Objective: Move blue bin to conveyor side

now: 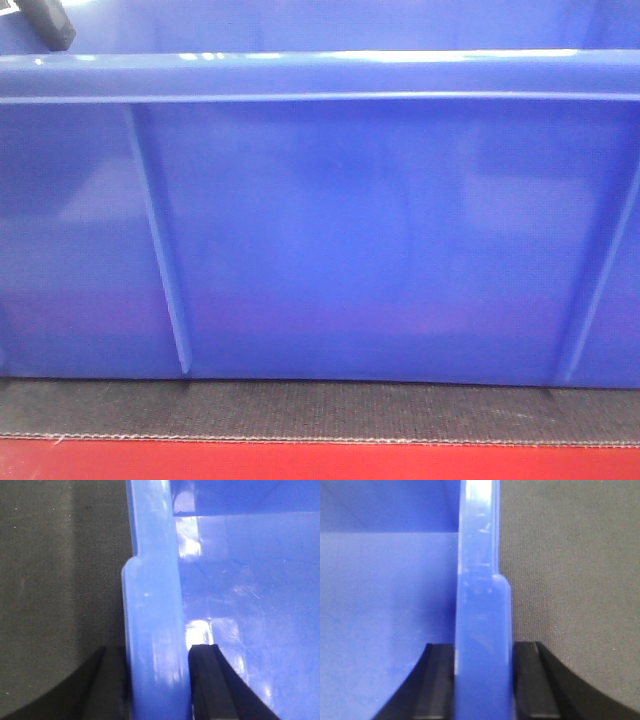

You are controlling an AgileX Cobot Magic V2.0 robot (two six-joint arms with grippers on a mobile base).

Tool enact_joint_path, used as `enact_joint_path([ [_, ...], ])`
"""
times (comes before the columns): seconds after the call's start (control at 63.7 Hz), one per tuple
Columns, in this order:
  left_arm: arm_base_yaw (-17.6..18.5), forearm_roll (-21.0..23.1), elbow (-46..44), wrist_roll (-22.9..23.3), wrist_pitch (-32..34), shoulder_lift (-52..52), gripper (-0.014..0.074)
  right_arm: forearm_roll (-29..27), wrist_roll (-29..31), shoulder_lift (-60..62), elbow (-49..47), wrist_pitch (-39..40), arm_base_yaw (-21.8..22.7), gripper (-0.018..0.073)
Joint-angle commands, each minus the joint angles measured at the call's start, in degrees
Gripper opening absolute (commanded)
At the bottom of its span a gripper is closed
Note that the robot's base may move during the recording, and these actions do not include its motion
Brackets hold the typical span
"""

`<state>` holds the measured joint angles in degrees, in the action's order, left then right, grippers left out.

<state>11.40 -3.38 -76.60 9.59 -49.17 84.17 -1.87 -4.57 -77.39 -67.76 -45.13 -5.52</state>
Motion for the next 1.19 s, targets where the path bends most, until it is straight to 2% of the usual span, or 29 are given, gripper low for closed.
enact_joint_path([
  [0.0,-0.4,-0.8,-0.7,0.0,2.5,-1.0,0.0296,1.3,0.2,0.7,-0.7,3.9,0.2,0.0354],
  [0.094,-0.4,-1.5,-0.7,1.7,3.0,-1.0,0.0351,1.3,0.2,0.7,-0.7,4.5,0.2,0.0476],
  [0.173,-0.4,-2.5,-0.7,3.5,3.5,-1.0,0.0380,1.3,0.2,0.7,-0.7,4.7,0.2,0.0529],
  [0.424,-0.4,-2.5,-2.3,3.9,2.4,-1.2,0.0391,1.3,0.2,1.4,-3.5,1.5,0.2,0.0538],
  [0.534,-0.4,-2.5,-4.7,3.9,0.9,-2.4,0.0351,1.3,0.2,2.2,-6.9,-0.4,0.2,0.0528],
  [0.565,-0.4,-2.5,-5.3,3.9,0.4,-2.9,0.0313,1.3,0.2,2.6,-8.0,-1.3,0.2,0.0508],
  [0.659,-0.4,-2.5,-6.9,3.9,0.0,-4.5,0.0184,1.3,0.2,3.4,-11.0,-3.4,0.2,0.0371],
  [0.785,-0.4,-2.5,-7.7,3.9,0.0,-7.3,-0.0024,1.3,0.2,4.7,-14.8,-6.2,0.2,0.0090],
  [0.879,-0.4,-2.5,-7.7,3.9,-0.3,-9.4,-0.0009,1.3,0.2,5.8,-16.9,-7.8,0.2,-0.0103],
  [0.958,-0.4,-2.5,-7.7,3.9,-0.8,-11.2,-0.0006,1.0,0.2,7.0,-17.5,-7.8,0.2,-0.0073],
  [1.177,-0.4,-2.5,-7.4,3.9,-2.8,-14.6,-0.0008,0.0,0.2,11.8,-17.1,-8.5,0.2,-0.0081],
])
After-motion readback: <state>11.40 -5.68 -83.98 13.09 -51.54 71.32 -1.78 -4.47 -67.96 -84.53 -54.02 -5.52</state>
